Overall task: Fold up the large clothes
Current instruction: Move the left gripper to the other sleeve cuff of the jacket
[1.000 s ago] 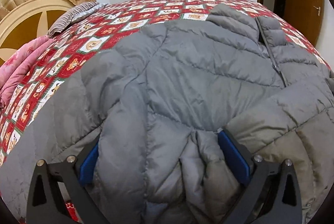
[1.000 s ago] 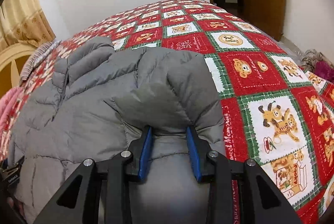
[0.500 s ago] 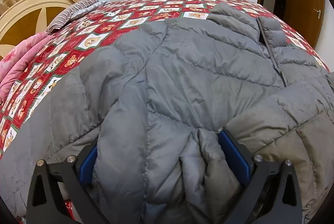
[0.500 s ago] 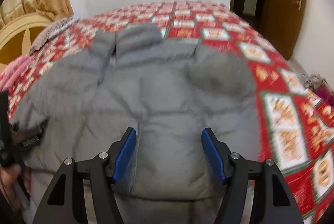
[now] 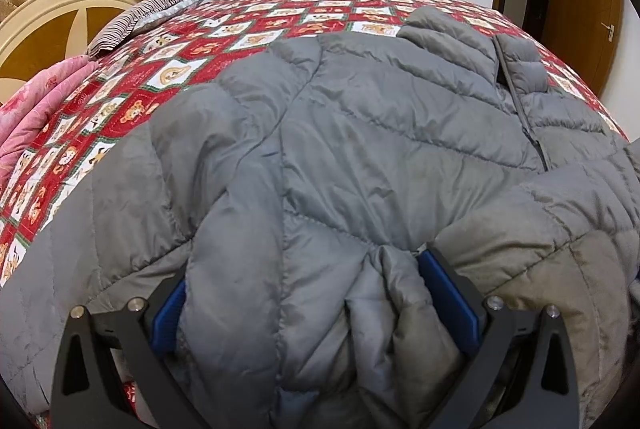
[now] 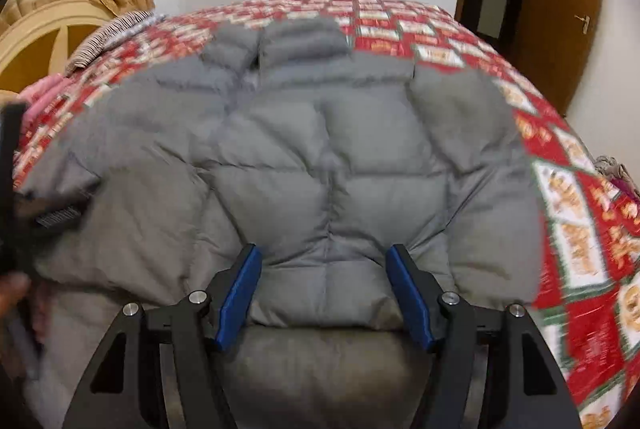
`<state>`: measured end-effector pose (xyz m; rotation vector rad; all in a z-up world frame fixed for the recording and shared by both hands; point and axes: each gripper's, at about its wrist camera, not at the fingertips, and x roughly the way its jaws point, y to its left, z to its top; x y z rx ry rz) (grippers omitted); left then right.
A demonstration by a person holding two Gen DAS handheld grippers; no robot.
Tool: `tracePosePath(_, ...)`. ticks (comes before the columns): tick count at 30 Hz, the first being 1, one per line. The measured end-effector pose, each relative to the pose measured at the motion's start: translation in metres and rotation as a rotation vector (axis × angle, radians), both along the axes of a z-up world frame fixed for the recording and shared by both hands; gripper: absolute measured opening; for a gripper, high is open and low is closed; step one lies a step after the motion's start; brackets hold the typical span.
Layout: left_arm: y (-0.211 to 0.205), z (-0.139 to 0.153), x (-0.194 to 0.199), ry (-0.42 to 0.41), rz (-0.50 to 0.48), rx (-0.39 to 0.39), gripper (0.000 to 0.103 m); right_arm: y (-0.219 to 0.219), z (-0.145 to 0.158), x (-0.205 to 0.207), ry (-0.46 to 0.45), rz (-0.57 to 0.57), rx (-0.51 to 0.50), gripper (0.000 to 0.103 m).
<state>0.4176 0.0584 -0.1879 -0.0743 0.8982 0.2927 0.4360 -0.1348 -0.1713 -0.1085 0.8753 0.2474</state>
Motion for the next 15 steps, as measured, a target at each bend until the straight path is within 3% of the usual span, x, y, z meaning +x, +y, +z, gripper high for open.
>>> tracePosePath(5, 0.01, 0.005, -0.002, 0.028, -0.025, -0.057, 0.103, 0.003, -0.004, -0.003, -0.024, -0.01, -0.014, 0.067)
tracePosePath(9, 0.029, 0.028, -0.027, 0.002, -0.028, -0.061, 0.103, 0.003, -0.004, -0.004, -0.035, -0.014, -0.012, 0.067)
tracePosePath(13, 0.064, 0.063, -0.064, -0.067, -0.006, -0.006, 0.103, 0.002, -0.004, -0.005, -0.041, -0.015, -0.016, 0.067)
tracePosePath(15, 0.091, 0.076, -0.089, -0.092, 0.039, 0.067, 0.103, 0.002, -0.004, -0.007, -0.045, -0.018, -0.022, 0.067)
